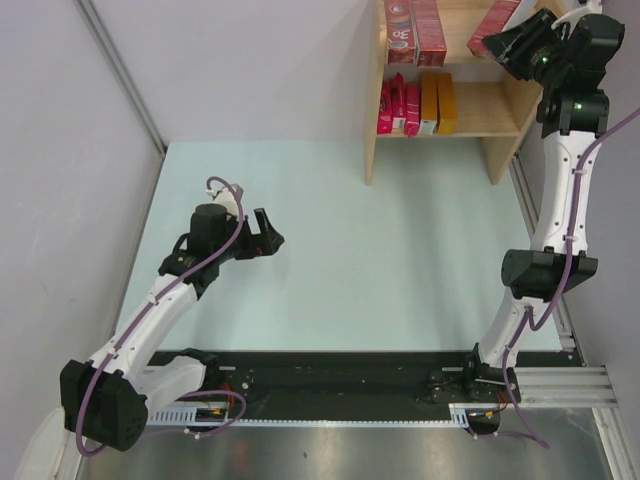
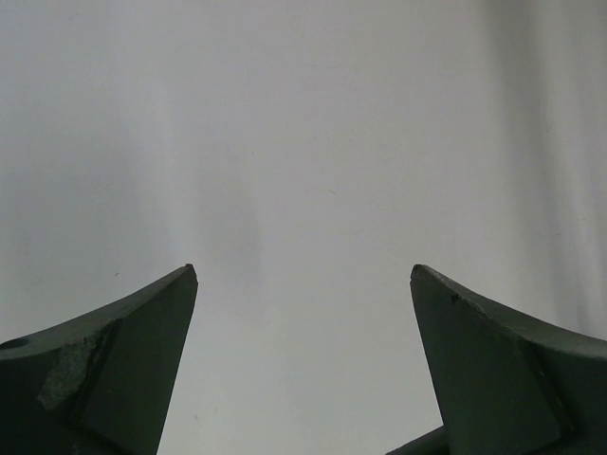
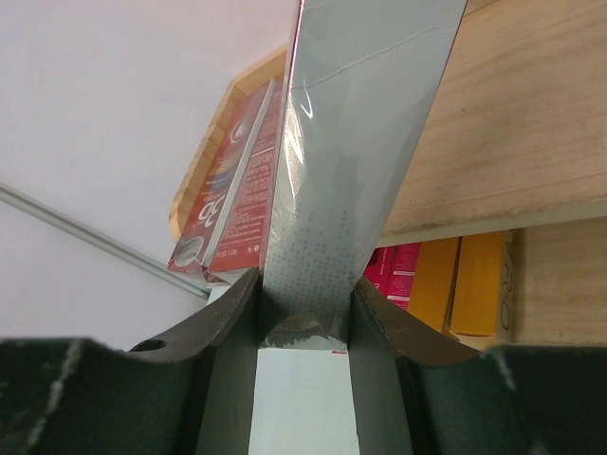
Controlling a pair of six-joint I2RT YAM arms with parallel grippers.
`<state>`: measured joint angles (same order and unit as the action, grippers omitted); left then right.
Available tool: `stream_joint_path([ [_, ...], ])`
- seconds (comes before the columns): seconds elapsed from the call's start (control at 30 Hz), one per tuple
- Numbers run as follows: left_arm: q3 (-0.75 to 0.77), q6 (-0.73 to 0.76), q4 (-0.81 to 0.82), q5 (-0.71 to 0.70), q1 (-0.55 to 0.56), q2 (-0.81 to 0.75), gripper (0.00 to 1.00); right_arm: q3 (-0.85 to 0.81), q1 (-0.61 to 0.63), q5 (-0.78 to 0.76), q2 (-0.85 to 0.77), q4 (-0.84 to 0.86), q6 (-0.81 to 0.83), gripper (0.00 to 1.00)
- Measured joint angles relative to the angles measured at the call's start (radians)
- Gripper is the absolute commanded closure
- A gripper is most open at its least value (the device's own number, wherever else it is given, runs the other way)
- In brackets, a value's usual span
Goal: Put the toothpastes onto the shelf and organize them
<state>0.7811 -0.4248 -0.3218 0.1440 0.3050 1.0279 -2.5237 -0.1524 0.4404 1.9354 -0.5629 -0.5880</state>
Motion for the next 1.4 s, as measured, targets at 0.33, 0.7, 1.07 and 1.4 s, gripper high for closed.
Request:
stream_joint_path([
  [0.33,-0.003,0.0,0.005,0.002,0.001,0.008,0.0,-0.042,0.031,0.009,0.07,0.027,-0.027,0.75],
  [0.7,-0.003,0.0,0.006,0.002,0.007,0.01,0.0,-0.066,0.076,-0.01,0.139,0.074,-0.04,0.7],
  [1.07,-0.014,0.0,0.009,0.001,0.007,0.024,0.0,-0.067,0.071,0.001,0.155,0.082,-0.047,0.59],
  [1.4,-0.014,0.0,0.009,0.001,0.007,0.027,0.0,-0.067,0.027,0.118,0.163,0.067,-0.104,0.61],
])
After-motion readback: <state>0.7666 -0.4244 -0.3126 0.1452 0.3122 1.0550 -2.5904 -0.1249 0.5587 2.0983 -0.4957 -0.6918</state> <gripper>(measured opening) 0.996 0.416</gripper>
